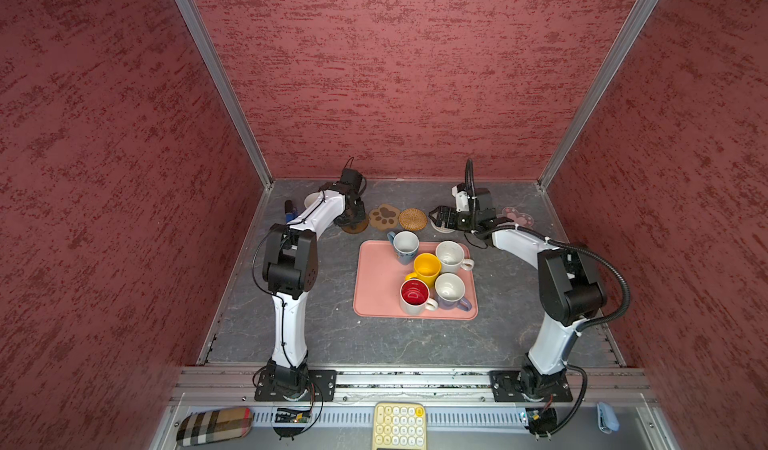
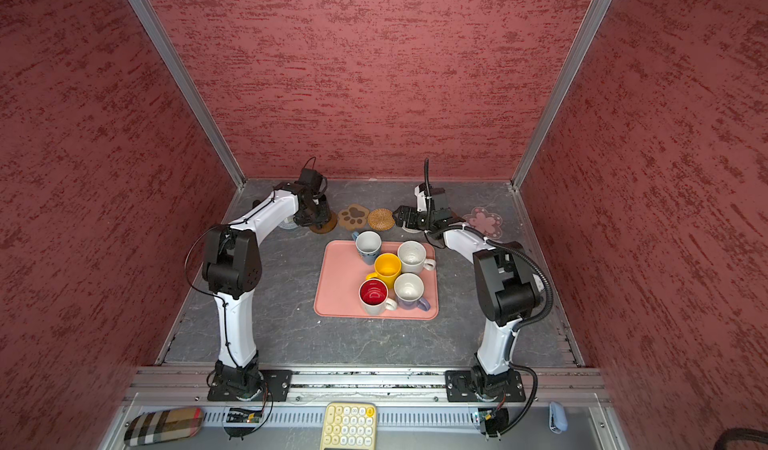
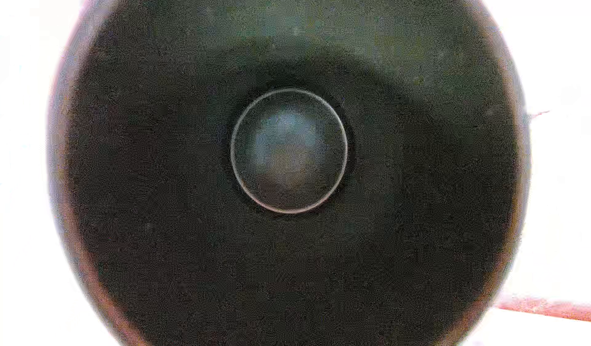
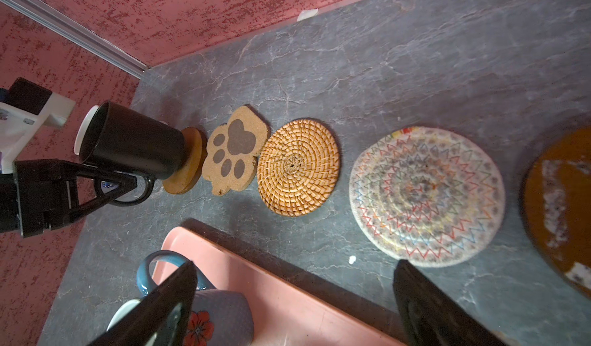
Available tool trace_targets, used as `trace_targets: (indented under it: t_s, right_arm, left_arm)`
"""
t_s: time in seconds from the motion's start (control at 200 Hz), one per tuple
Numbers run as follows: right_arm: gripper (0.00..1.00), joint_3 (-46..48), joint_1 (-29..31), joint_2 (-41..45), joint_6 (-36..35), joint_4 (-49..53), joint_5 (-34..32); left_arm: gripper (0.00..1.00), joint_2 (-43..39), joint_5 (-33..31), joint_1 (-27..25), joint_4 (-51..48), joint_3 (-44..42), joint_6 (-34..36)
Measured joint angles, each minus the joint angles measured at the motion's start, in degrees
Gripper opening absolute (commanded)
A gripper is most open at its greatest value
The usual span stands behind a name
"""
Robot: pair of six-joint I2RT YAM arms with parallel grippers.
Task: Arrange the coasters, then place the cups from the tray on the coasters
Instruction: 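Lower the black mug onto the wooden coaster and open the left gripper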
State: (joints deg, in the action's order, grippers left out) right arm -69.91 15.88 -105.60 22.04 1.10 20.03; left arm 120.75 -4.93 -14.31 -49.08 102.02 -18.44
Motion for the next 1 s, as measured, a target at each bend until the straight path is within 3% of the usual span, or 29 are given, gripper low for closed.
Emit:
trace_targets:
  t_s: [0.661,0.827,0.997]
  right_arm:
    - [0.96,0.0,-0.33,0.0,-0.02,-0.02,1.25]
    - [0.97,0.0,-0.33,0.0,-0.02,-0.22,1.49]
    - [0.96,0.0,-0.33,0.0,-0.02,-0.39,1.62]
  left_arm:
    - [0.0,1.95,0.57,0.0,0.28,0.31,0.31]
    - [0.24,1.95,0.57,0.0,0.28,0.31,0.33]
    - [0.43,1.75,0.28,-0.24,1.92,0.15,1.07]
